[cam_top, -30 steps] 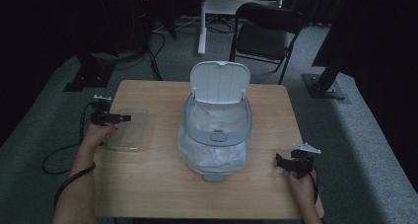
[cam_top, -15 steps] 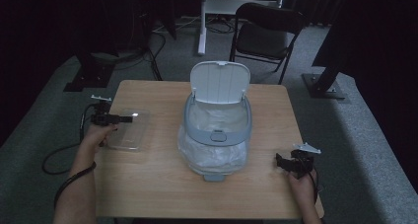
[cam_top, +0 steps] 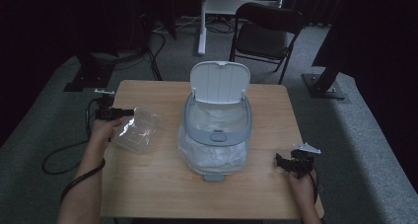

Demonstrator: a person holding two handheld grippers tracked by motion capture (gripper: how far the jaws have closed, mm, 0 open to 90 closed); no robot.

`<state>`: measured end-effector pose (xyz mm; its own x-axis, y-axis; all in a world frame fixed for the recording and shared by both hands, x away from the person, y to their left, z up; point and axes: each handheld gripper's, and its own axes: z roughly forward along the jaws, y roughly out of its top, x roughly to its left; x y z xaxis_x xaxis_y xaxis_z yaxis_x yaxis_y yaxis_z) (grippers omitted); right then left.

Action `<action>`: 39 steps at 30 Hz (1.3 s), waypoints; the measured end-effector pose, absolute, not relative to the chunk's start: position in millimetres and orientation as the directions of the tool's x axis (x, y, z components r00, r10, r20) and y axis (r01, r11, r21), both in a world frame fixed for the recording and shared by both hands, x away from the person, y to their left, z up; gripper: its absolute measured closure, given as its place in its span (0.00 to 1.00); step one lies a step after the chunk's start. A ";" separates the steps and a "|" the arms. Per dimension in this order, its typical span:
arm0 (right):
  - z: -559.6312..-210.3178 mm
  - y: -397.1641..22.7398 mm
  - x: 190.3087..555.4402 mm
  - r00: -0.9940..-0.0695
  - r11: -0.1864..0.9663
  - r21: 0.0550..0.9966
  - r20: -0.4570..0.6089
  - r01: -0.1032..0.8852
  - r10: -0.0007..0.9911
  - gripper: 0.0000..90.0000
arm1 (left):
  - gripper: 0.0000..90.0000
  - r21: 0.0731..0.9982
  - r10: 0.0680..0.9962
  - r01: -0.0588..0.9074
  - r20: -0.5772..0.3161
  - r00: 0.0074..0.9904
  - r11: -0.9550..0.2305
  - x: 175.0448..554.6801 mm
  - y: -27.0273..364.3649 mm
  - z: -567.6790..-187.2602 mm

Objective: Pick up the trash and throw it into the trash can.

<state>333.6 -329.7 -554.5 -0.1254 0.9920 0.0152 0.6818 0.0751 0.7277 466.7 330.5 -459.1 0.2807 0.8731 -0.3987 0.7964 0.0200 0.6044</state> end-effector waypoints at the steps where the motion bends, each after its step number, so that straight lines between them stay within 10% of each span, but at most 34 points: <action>1: -554.5 -329.7 333.6 -0.125 0.075 0.728 0.015 0.682 0.992 0.14 | 0.94 0.606 0.861 0.795 -0.421 0.286 0.032 465.6 328.5 -457.1; 39: -554.5 -329.8 333.7 -0.125 0.074 0.728 0.016 0.682 0.992 0.14 | 0.98 0.826 0.756 0.563 -0.363 0.544 -0.009 397.2 276.5 -373.8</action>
